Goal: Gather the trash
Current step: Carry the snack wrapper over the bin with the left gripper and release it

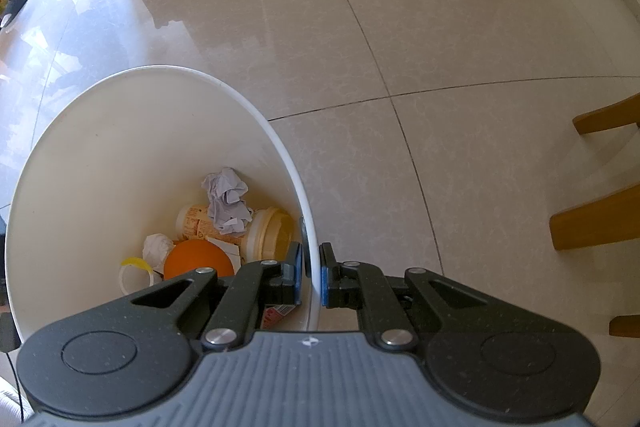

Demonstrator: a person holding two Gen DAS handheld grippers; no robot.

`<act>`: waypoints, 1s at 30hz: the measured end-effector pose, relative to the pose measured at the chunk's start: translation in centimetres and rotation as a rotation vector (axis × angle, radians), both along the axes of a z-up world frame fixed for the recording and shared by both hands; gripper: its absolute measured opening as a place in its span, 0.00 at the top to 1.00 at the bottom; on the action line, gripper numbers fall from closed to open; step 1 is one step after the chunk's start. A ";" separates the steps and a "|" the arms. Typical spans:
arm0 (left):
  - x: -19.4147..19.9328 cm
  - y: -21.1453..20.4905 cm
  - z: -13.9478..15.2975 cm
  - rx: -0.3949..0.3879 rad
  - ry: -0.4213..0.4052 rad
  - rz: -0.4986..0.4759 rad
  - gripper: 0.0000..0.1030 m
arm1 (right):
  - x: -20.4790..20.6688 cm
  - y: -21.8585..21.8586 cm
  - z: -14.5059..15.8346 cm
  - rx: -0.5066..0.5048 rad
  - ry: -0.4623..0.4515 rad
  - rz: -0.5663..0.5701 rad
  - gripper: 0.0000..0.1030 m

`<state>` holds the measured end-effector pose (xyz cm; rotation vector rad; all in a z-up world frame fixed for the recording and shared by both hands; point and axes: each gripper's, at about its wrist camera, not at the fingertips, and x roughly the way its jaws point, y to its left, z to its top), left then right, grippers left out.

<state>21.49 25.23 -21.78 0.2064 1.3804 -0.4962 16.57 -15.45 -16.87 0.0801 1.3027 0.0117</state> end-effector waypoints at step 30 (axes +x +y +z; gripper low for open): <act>3.1 -7.6 24.8 -0.243 -0.193 -0.344 0.49 | 0.3 0.0 -0.1 0.003 0.011 0.000 0.89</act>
